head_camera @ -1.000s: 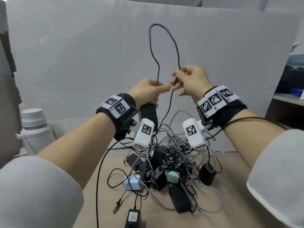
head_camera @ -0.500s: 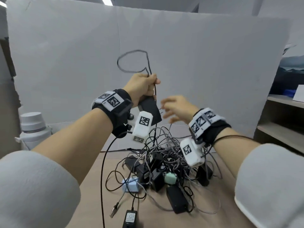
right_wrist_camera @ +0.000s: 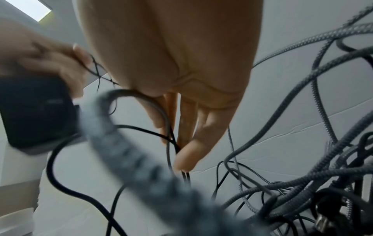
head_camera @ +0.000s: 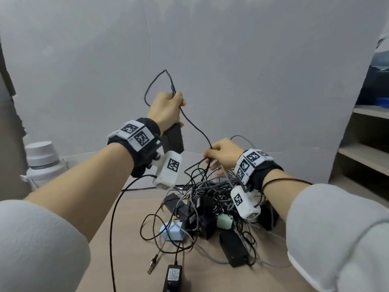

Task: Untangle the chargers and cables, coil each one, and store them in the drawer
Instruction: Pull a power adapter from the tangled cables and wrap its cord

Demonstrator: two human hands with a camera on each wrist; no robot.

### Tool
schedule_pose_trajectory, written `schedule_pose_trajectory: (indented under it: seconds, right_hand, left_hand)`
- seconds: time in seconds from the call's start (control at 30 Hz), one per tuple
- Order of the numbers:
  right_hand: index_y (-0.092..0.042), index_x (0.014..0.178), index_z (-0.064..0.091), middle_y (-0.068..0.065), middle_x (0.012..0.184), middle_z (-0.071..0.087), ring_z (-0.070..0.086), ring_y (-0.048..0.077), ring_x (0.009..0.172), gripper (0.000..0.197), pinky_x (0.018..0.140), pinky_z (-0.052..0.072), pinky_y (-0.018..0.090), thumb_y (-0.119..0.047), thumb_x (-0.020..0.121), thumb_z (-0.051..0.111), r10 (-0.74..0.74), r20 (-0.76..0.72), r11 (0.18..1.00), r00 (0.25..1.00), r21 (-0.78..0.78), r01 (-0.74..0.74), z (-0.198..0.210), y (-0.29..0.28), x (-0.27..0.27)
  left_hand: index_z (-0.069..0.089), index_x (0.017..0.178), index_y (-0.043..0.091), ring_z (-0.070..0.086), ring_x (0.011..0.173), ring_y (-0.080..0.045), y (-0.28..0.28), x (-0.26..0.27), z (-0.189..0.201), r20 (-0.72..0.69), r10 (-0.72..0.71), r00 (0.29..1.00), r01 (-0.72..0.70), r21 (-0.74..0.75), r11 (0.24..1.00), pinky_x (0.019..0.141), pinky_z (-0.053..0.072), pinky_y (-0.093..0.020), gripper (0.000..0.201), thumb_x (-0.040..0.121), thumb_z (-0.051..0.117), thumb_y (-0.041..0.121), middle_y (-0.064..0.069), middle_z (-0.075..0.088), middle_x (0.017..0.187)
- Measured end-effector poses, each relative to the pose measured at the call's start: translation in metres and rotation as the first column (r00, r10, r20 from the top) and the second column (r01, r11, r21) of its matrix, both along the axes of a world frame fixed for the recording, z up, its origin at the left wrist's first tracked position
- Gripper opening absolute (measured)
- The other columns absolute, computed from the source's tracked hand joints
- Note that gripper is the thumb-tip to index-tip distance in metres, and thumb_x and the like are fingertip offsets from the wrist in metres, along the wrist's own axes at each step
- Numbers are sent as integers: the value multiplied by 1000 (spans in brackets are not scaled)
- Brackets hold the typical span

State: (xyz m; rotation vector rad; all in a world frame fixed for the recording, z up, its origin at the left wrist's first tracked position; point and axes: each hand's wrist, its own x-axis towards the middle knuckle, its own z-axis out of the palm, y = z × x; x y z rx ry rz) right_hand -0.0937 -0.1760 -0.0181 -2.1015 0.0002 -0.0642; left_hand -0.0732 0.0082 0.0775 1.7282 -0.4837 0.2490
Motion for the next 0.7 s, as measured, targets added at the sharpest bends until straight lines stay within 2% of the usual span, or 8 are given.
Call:
schedule_pose_trajectory:
  seconds: [0.1, 0.2, 0.3, 0.37, 0.47, 0.57, 0.7]
  right_hand:
    - [3, 87, 58, 18, 80, 62, 56, 27, 56, 20, 49, 52, 37, -7, 102, 50, -103, 30, 988, 994, 122, 99, 6, -14, 0]
    - [-3, 82, 58, 18, 80, 69, 65, 28, 61, 27, 58, 60, 43, -12, 103, 45, -197, 111, 979, 974, 81, 189, 19, -25, -1]
    - [-8, 82, 58, 17, 77, 73, 68, 27, 62, 28, 49, 59, 35, -18, 104, 43, -246, 237, 969, 940, 39, 244, 37, -22, -5]
    - [-9, 86, 60, 13, 71, 72, 66, 22, 55, 28, 42, 54, 29, -22, 104, 43, -281, 328, 956, 902, 11, 293, 49, -19, -7]
    - [-11, 85, 62, 11, 63, 65, 53, 10, 39, 28, 35, 44, 22, -24, 104, 45, -354, 476, 929, 805, 77, 363, 69, -20, -11]
    - [-10, 88, 65, 10, 62, 61, 51, 9, 38, 28, 37, 41, 22, -26, 104, 47, -355, 558, 932, 750, 149, 330, 95, -22, -21]
    - [-10, 103, 67, 9, 69, 61, 59, 18, 54, 23, 46, 52, 28, -24, 104, 50, -256, 515, 967, 818, 140, 214, 121, -20, -40]
  left_hand:
    - [53, 79, 12, 36, 45, -15, 5, 12, -16, -49, 54, 997, -52, 47, 998, 53, 53, -33, 32, 106, 39, 22, -3, 36, 61]
    - [54, 79, 10, 36, 41, -13, 7, 20, -31, -143, 44, 989, -29, 107, 994, 54, 52, -32, 29, 103, 42, 20, -2, 36, 58]
    - [53, 79, 10, 33, 36, -10, 2, 20, -39, -197, -13, 980, 39, 129, 991, 56, 51, -32, 26, 102, 43, 18, 0, 34, 56]
    - [52, 79, 11, 30, 41, -12, -4, 17, -39, -209, -63, 976, 85, 100, 991, 55, 50, -30, 27, 103, 43, 20, 1, 31, 56]
    - [55, 81, 11, 29, 44, -12, -12, 8, -31, -184, -145, 972, 164, 87, 983, 54, 48, -28, 29, 105, 44, 24, 5, 31, 54]
    - [63, 94, 8, 30, 44, -10, -23, -8, -22, -136, -265, 955, 280, 114, 953, 52, 45, -26, 30, 107, 44, 29, 8, 32, 54]
    - [65, 109, 7, 27, 47, -11, -45, -34, -15, -124, -437, 891, 449, 90, 889, 55, 43, -27, 31, 108, 43, 28, 7, 28, 57]
